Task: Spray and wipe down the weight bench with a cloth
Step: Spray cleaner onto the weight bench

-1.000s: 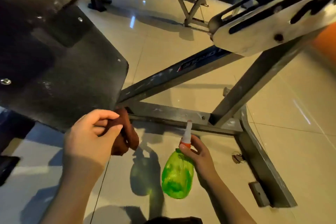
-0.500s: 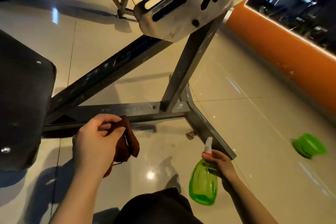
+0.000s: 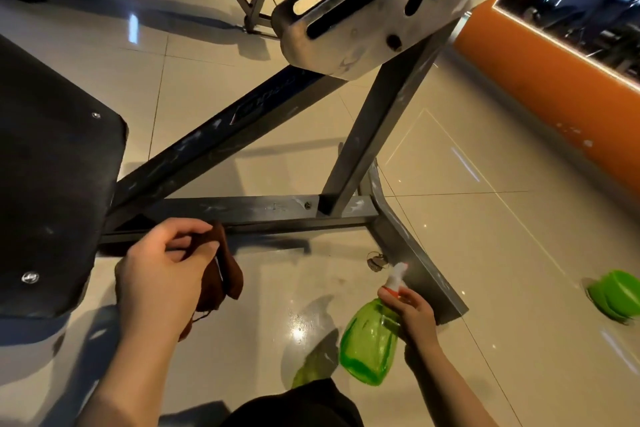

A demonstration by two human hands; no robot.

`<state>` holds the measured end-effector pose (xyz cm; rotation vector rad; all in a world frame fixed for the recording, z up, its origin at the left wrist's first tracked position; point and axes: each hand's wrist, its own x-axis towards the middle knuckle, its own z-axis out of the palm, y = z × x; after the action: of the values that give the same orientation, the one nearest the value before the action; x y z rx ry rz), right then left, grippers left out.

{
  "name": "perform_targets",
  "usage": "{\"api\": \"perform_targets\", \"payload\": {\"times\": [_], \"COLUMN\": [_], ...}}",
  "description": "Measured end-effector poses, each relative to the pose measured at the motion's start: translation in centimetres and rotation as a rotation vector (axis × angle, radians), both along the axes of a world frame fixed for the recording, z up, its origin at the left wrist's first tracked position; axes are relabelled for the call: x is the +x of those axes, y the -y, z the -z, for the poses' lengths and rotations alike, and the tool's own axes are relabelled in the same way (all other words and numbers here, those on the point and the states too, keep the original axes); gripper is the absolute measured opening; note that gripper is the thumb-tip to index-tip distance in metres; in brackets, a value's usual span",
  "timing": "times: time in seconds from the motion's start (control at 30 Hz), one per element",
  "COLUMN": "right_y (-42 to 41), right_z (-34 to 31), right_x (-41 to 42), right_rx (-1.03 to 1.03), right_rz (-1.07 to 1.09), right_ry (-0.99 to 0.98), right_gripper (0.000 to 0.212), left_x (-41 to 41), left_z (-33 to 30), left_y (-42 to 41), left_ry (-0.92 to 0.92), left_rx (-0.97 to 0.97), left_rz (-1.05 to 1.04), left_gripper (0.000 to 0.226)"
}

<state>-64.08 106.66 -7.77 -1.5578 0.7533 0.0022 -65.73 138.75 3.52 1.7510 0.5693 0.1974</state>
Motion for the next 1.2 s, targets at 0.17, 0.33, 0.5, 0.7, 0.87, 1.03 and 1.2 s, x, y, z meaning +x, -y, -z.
{"api": "perform_targets", "payload": {"times": [0.17,0.33,0.5,0.7,0.87,1.03,1.2], "right_y": [-5.4,-13.0,-20.4,-24.3,-22.3,-18.1,-10.8], "right_z": [-2.4,-8.8,-19.2,-34.8,-50.3,-62.5,-69.6], "right_x": [2.0,2.7,0.0,-5.5,-8.4,-8.0,-7.5], "right_rx": [-0.136,-0.157,-0.155,-0.066,-0.056,-0.102,-0.176], "right_rz": [-0.385,-0.766,-1.060,-1.161,-1.080,-0.941,-0.819], "right_ry": [0.152,0.184,0.099,0.062,0.068,0.160,0.242], "right_gripper": [0.042,0.057,0.064,0.059,0.056,0.074,0.059], "left_x": [0.3,-2.2,-8.1,-14.8,-17.4,-15.7,-11.4], "left_z": [0.3,-3.5,-11.8,-25.1,-38.9,-49.3,-55.1], "left_y": [0.3,-0.8,-2.7,-5.6,-5.4,-3.7,1.6], "left_ry": [0.046,0.089,-0.013,-0.077,-0.042,-0.043,0.033], "left_rx": [-0.077,-0.234,-0.282,-0.227,-0.225,-0.201,-0.216], "left_rz": [-0.035,-0.237,-0.369,-0.524,-0.496,-0.285,-0.085], "left_gripper": [0.020,0.027,0.033,0.033,0.033,0.025,0.027]}}
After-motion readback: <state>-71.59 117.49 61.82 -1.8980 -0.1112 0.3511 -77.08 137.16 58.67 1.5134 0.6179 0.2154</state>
